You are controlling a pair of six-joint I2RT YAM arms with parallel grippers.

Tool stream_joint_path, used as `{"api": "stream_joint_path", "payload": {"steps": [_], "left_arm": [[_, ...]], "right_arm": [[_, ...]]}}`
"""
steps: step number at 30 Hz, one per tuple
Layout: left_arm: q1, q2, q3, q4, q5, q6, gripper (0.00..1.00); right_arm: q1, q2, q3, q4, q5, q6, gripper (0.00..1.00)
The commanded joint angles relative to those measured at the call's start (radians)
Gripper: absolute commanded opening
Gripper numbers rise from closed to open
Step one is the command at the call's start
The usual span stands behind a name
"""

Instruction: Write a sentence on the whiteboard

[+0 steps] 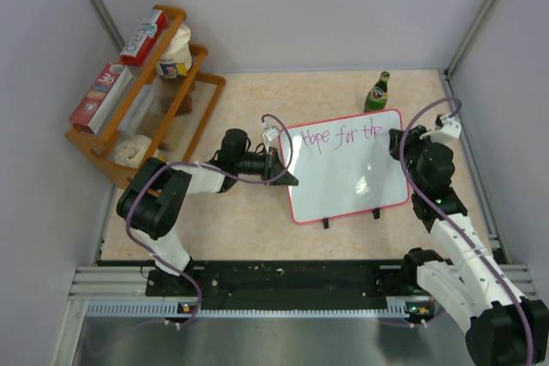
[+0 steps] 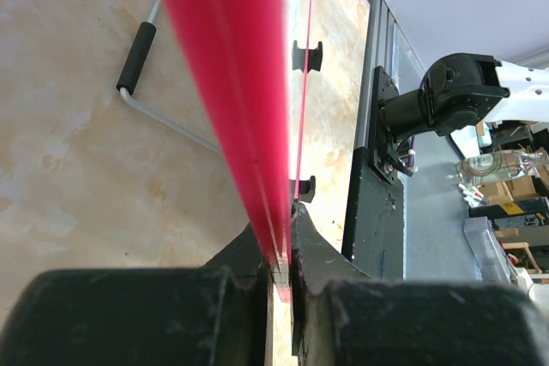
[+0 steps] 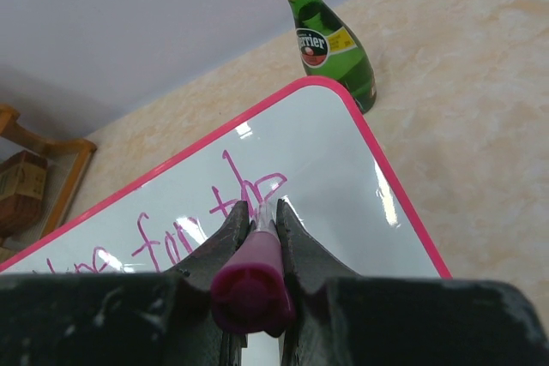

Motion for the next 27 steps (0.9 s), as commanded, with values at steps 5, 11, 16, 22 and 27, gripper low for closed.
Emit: {"api": "stream_joint_path", "payload": {"steps": [5, 11, 16, 22, 27], "left_arm": [[-0.049, 0.014, -0.032, -0.116, 0.019, 0.154, 0.0], [-0.052, 0.014, -0.032, -0.118, 0.019, 0.154, 0.0], [-0.051, 0.016, -0.032, -0.118, 0.019, 0.156, 0.0], [-0.052, 0.014, -0.031, -0.118, 0.019, 0.156, 0.0], [-0.052, 0.011, -0.032, -0.121, 0.017, 0.158, 0.0]], "right_arm": [[-0.01, -0.04, -0.031, -0.038, 0.033, -0.005, 0.0], [-0.012, -0.042, -0.025, -0.042, 0.07, -0.017, 0.0], [-0.013, -0.031, -0.006, -0.042, 0.09, -0.023, 0.0], [-0.016, -0.024, 0.026, -0.033, 0.093, -0.03, 0.0], [-0.018, -0.022, 0.051, -0.035, 0.087, -0.034, 0.0]]}}
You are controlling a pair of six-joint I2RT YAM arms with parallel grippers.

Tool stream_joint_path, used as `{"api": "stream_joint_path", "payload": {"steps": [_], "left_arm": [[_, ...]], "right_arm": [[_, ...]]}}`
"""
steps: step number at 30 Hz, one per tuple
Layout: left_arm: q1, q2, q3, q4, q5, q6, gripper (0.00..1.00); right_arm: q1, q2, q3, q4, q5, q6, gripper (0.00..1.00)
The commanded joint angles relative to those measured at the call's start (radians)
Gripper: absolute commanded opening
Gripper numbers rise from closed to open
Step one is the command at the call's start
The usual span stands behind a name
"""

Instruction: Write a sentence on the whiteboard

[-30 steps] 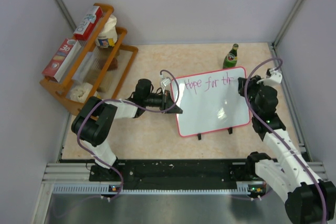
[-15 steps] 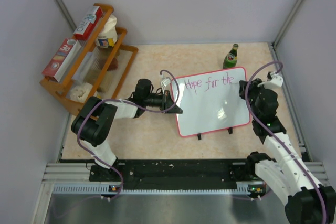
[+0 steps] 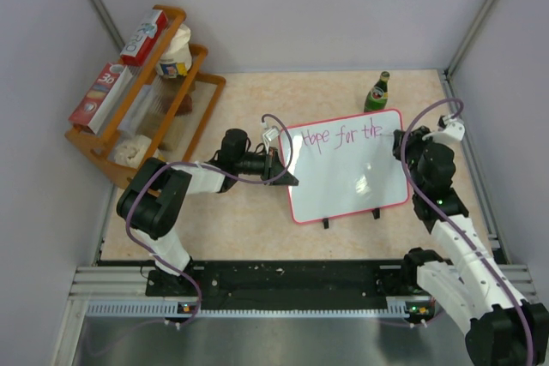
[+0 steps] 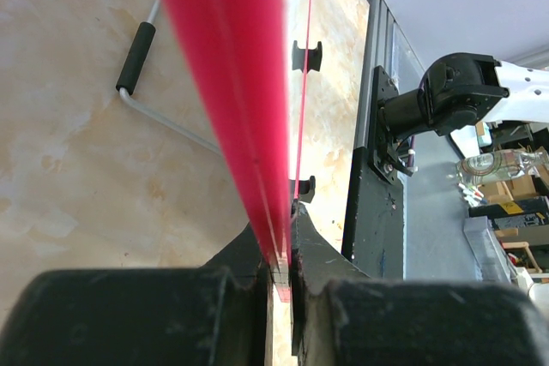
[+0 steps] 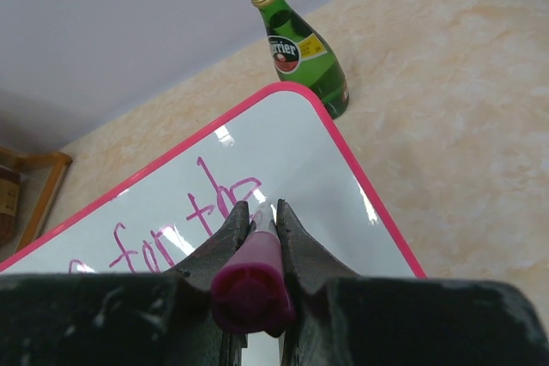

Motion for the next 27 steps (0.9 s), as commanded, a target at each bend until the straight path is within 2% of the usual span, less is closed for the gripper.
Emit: {"api": "stream_joint_path", "payload": {"steps": [1, 7, 16, 27], "left_arm": [[-0.051, 0.014, -0.029, -0.122, 0.018, 0.158, 0.0], [-0.052, 0.014, -0.029, -0.125, 0.016, 0.159, 0.0], [-0.052, 0.013, -0.029, -0.128, 0.012, 0.162, 0.0], [-0.052, 0.007, -0.034, -0.137, -0.008, 0.17, 0.0]], "right_arm": [[-0.016, 0.004, 0.059, 0.0, 0.024, -0.022, 0.0], [-0.016, -0.029, 0.062, -0.011, 0.018, -0.027, 0.0], [-0.016, -0.127, 0.049, -0.043, -0.087, -0.048, 0.0], [0.027, -0.104, 0.079, -0.09, -0.167, -0.099, 0.0]]}}
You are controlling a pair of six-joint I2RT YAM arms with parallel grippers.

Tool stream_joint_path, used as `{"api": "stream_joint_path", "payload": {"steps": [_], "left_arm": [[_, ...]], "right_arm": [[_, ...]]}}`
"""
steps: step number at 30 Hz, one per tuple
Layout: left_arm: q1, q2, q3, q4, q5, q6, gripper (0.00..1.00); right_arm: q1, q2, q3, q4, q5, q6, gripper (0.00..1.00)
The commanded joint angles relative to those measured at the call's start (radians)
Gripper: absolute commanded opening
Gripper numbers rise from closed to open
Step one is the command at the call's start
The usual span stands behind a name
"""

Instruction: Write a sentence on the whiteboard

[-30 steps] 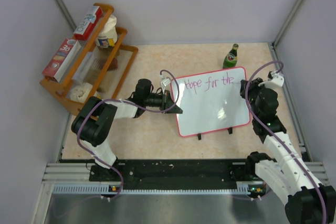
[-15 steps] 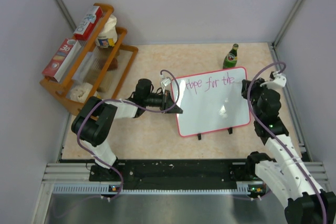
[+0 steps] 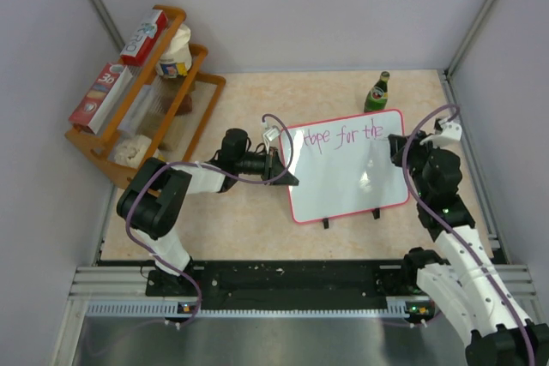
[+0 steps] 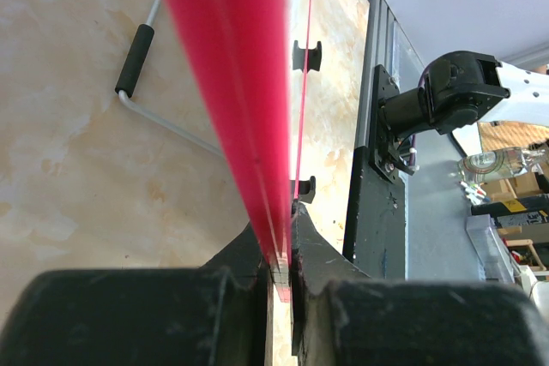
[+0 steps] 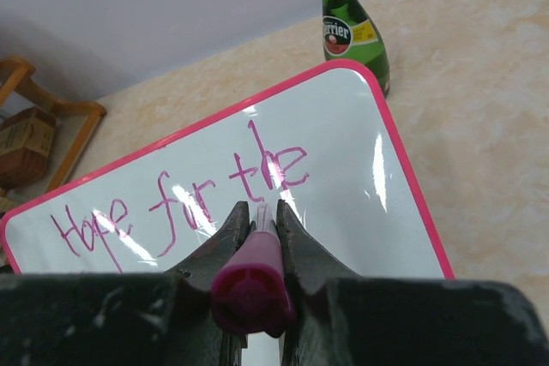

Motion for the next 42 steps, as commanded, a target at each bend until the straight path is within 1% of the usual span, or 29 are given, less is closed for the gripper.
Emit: {"api": "stream_joint_path", "payload": {"steps": [1, 11, 15, 23, 25, 34, 38, 42], "left_arm": [[-0.05, 0.004, -0.037, -0.136, -0.01, 0.162, 0.0], [-0.049, -0.002, -0.039, -0.134, -0.013, 0.161, 0.0], [-0.05, -0.001, -0.037, -0.136, -0.014, 0.161, 0.0], [-0.05, -0.004, -0.039, -0.133, -0.016, 0.161, 0.0], [-0.049, -0.006, -0.04, -0.13, -0.016, 0.159, 0.0], [-0.05, -0.007, -0.042, -0.13, -0.017, 0.159, 0.0], [-0.05, -0.004, -0.042, -0.128, -0.014, 0.156, 0.0], [-0.049, -0.007, -0.043, -0.127, -0.017, 0.156, 0.0]], "right_arm": [[0.029, 0.003, 0.066, -0.002, -0.029, -0.033, 0.0], [0.159, 0.001, 0.092, -0.031, 0.049, -0.085, 0.0], [0.178, -0.002, 0.079, -0.034, 0.037, -0.08, 0.0], [0.176, -0.041, 0.053, -0.034, 0.046, -0.083, 0.0], [0.178, -0.052, 0.053, -0.059, 0.049, -0.088, 0.0], [0.178, -0.052, 0.064, -0.069, -0.009, -0.076, 0.0], [0.213, -0.055, 0.059, -0.065, -0.023, -0.077, 0.0], [0.282, -0.057, 0.052, -0.063, 0.001, -0.093, 0.0]]}}
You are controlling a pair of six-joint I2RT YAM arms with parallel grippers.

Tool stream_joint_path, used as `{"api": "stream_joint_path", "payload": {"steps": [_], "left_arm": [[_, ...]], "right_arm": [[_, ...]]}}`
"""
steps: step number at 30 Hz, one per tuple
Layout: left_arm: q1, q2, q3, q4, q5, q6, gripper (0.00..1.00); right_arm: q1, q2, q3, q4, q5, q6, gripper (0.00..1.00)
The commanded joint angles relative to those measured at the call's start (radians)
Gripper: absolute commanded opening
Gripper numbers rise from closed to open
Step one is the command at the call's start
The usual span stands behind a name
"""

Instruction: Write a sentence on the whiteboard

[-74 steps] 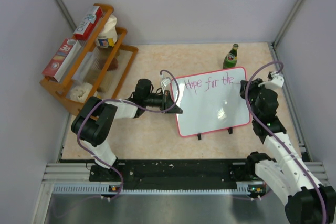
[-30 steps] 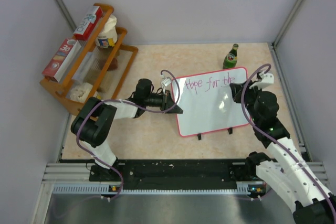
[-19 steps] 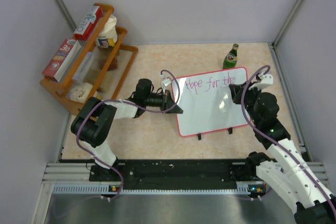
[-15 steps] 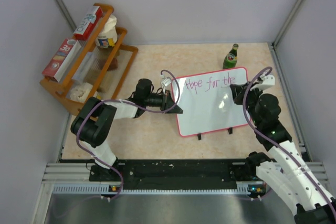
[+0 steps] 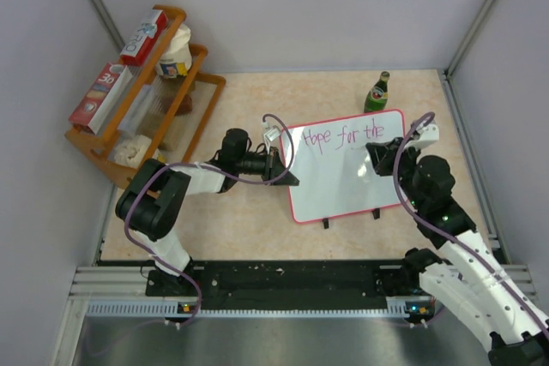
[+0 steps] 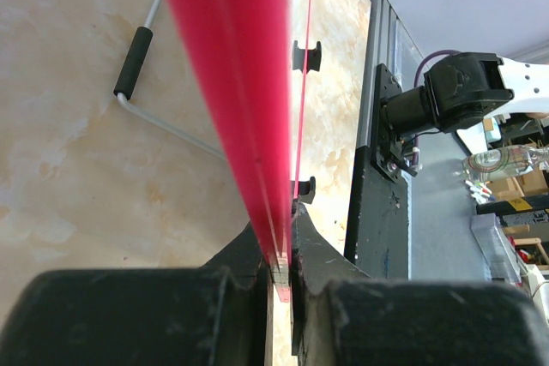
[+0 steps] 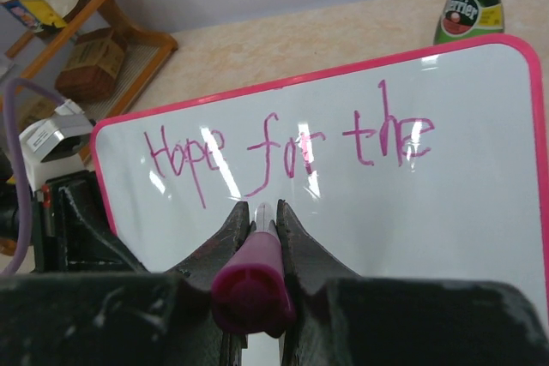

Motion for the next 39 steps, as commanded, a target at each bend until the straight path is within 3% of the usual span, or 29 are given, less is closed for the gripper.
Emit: {"api": "stream_joint_path", "payload": {"steps": [1, 14, 21, 39], "left_arm": [[-0.043, 0.006, -0.043, -0.115, -0.006, 0.142, 0.0], [-0.043, 0.009, -0.04, -0.114, -0.006, 0.139, 0.0], [-0.043, 0.009, -0.042, -0.114, -0.008, 0.14, 0.0], [-0.043, 0.01, -0.04, -0.117, -0.005, 0.14, 0.0]], "right_arm": [[0.077, -0.007, 0.009, 0.026, 0.007, -0.022, 0.0], [0.356, 0.043, -0.037, 0.193, 0.116, -0.052, 0.0], [0.485, 0.149, -0.018, 0.285, 0.219, -0.086, 0.0], [0.505, 0.246, -0.095, 0.443, 0.308, -0.106, 0.0]]}}
